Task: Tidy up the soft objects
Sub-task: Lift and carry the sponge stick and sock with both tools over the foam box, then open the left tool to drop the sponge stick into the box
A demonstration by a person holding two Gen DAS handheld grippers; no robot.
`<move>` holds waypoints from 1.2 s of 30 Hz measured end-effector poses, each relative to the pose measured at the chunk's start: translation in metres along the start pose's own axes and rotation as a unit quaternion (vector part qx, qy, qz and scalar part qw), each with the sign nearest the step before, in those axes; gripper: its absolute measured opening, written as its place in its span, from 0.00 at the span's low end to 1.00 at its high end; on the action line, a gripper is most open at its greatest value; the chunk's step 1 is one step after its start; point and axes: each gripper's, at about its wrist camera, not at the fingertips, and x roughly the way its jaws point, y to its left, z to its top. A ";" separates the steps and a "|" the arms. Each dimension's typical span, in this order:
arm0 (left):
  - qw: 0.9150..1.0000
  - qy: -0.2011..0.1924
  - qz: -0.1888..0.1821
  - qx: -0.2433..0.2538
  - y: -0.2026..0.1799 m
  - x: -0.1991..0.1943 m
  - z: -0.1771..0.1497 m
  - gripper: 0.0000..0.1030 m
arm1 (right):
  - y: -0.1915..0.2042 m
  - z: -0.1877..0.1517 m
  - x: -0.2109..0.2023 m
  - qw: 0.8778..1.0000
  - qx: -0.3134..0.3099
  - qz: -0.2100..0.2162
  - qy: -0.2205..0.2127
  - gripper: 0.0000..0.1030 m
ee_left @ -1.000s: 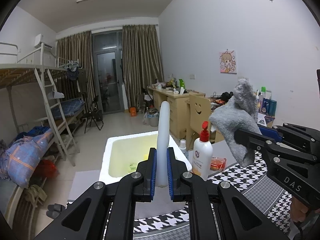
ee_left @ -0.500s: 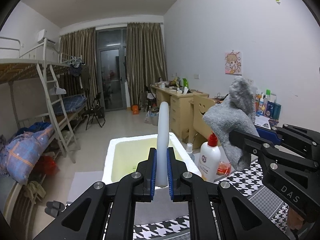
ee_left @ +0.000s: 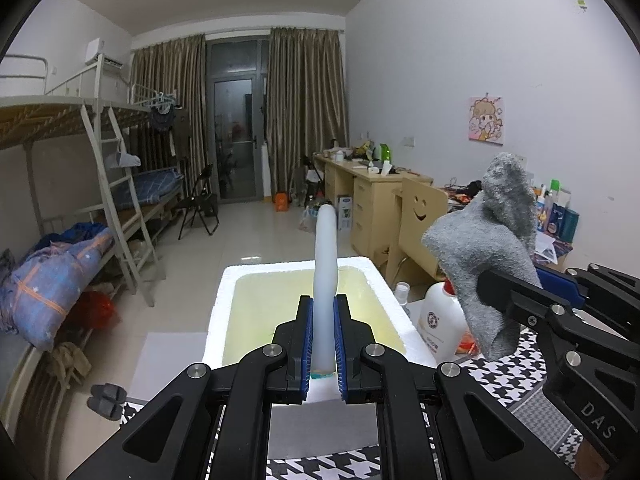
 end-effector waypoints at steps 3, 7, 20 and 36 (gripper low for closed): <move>1.000 0.006 0.002 0.000 0.001 0.007 0.002 0.11 | -0.001 0.000 0.003 1.000 0.002 0.000 0.002 0.21; 1.000 0.013 0.010 0.000 0.000 0.016 0.002 0.11 | -0.003 0.001 0.006 1.000 0.004 -0.002 0.005 0.21; 0.999 0.041 0.016 0.002 0.006 0.041 0.003 0.11 | -0.002 0.003 0.013 1.000 0.007 -0.003 0.018 0.21; 0.998 0.036 0.051 -0.003 0.018 0.042 0.001 0.96 | -0.001 0.006 0.020 1.000 0.007 0.000 0.024 0.21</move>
